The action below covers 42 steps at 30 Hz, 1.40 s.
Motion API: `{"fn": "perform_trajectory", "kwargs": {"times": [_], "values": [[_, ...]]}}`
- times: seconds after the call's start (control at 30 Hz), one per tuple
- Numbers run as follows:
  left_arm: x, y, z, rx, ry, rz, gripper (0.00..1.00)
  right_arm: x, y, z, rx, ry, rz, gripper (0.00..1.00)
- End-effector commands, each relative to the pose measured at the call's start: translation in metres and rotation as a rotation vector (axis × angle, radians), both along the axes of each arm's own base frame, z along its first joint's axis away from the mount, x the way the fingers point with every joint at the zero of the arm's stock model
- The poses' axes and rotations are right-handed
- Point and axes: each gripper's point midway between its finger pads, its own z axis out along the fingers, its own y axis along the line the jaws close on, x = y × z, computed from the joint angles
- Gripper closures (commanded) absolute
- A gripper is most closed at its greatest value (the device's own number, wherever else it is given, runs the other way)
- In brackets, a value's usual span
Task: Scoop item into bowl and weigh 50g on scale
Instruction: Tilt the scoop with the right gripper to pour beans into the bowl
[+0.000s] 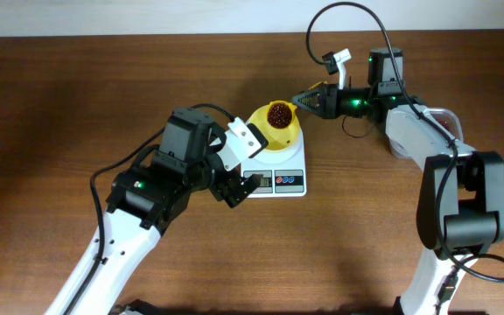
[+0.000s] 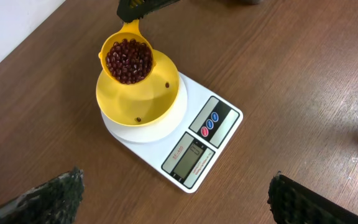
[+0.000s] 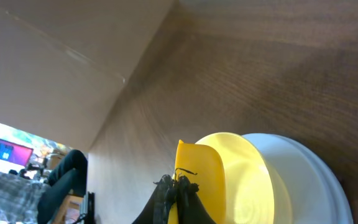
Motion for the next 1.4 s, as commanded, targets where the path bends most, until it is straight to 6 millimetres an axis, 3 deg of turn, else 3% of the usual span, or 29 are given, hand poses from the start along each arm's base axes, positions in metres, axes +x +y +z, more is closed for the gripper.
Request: {"fn": "perform_trajectory", "kwargs": {"times": [0.0, 0.43, 0.63, 1.37], "values": [[-0.003, -0.002, 0.001, -0.009, -0.002, -0.021, 0.01, 0.001, 0.003, -0.006, -0.021, -0.085, 0.031, 0.96], [-0.003, -0.002, 0.001, -0.009, -0.002, -0.021, 0.01, -0.001, 0.004, -0.005, -0.068, -0.348, 0.115, 0.96], [-0.003, -0.002, 0.001, -0.009, -0.002, -0.021, 0.01, -0.012, 0.028, -0.005, -0.092, -0.525, 0.214, 0.96], [-0.003, -0.002, 0.001, -0.009, -0.002, -0.021, 0.01, -0.013, 0.029, -0.005, -0.121, -0.669, 0.256, 0.96]]}}
